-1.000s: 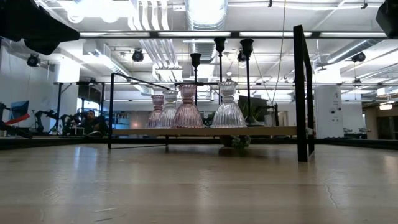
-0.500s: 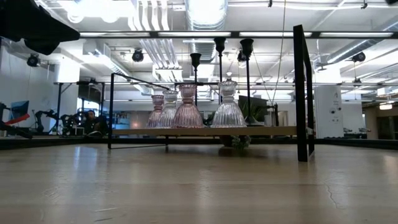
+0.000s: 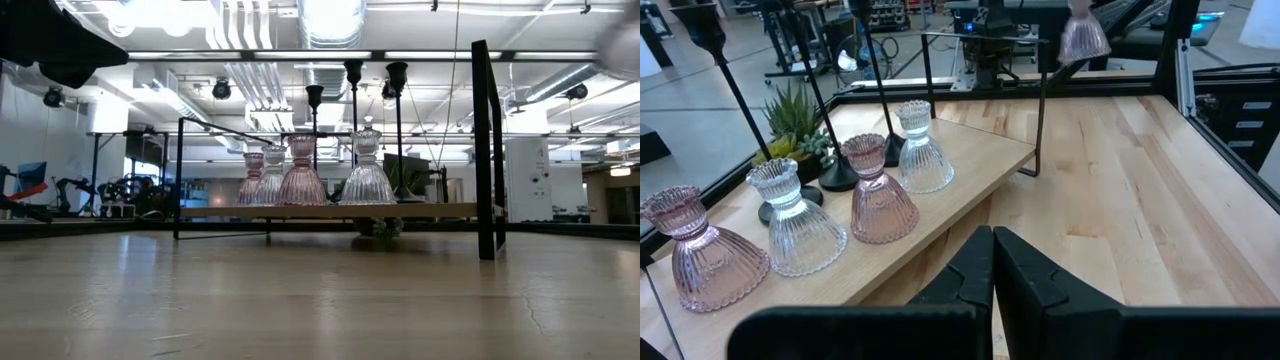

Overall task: Pick & Place candle stick holders
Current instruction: Put the pink glass candle holder on the shelf

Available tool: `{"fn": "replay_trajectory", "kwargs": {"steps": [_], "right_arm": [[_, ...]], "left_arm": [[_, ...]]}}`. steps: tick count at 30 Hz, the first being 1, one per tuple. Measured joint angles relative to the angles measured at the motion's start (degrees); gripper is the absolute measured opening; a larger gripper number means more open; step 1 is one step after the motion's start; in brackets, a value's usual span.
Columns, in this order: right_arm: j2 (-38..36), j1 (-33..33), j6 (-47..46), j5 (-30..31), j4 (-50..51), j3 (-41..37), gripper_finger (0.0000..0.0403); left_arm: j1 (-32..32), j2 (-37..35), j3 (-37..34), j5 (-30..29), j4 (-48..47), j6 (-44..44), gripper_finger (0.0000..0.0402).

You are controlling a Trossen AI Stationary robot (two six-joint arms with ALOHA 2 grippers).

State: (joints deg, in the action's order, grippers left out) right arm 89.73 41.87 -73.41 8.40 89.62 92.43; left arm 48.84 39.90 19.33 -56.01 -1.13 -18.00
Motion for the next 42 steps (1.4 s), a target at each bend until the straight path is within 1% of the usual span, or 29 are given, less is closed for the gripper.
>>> {"fn": "replay_trajectory", "kwargs": {"steps": [3, 7, 9, 11, 15, 18, 24, 28, 30, 34, 38, 42], "right_arm": [[-0.5, -1.7, 6.0, 7.7, 0.6, 3.8, 0.0015], [-0.5, -4.9, 16.9, 15.9, 0.3, 7.8, 0.0015], [-0.5, -7.0, 22.0, 18.4, 0.2, 9.0, 0.0015], [-0.3, -9.8, 26.8, 19.0, 0.1, 9.8, 0.0015], [1.1, -16.7, 37.8, 18.7, -3.1, 10.4, 0.0015], [2.6, -21.8, 46.7, 15.9, -6.1, 11.5, 0.0015], [8.1, -29.8, 57.3, 10.9, -4.6, 16.7, 0.0015], [12.0, -33.7, 59.4, 7.4, 0.1, 20.0, 0.0015], [13.9, -35.0, 60.3, 5.5, 0.3, 20.4, 0.0015], [15.4, -36.0, 61.8, 3.6, 0.4, 20.4, 0.0015], [15.3, -36.0, 60.8, 2.9, 0.4, 18.9, 0.0015], [14.9, -36.0, 57.5, 1.9, 0.5, 15.9, 0.0015]], "left_arm": [[0.0, 0.0, 0.0, 0.0, 0.0, 0.0, 0.0014], [0.0, 0.0, 0.0, 0.0, -0.3, 0.0, 0.0014], [0.0, 0.0, 0.0, 0.0, -0.3, 0.0, 0.0014], [0.0, 0.0, 0.0, 0.0, -0.3, 0.0, 0.0014], [0.0, 0.0, 0.0, 0.0, -0.3, 0.0, 0.0014], [0.0, 0.0, 0.0, 0.0, -0.2, 0.0, 0.0014], [0.0, 0.0, 0.0, 0.0, -0.3, 0.0, 0.0014], [0.0, 0.0, 0.0, 0.0, -0.2, 0.0, 0.0014], [0.0, 0.0, 0.0, 0.0, -0.2, 0.0, 0.0014], [0.0, 0.0, 0.0, 0.0, -0.2, 0.0, 0.0014], [0.0, 0.0, 0.0, 0.0, -0.2, 0.0, 0.0014], [0.0, 0.0, 0.0, 0.0, -0.2, 0.0, 0.0014]]}}
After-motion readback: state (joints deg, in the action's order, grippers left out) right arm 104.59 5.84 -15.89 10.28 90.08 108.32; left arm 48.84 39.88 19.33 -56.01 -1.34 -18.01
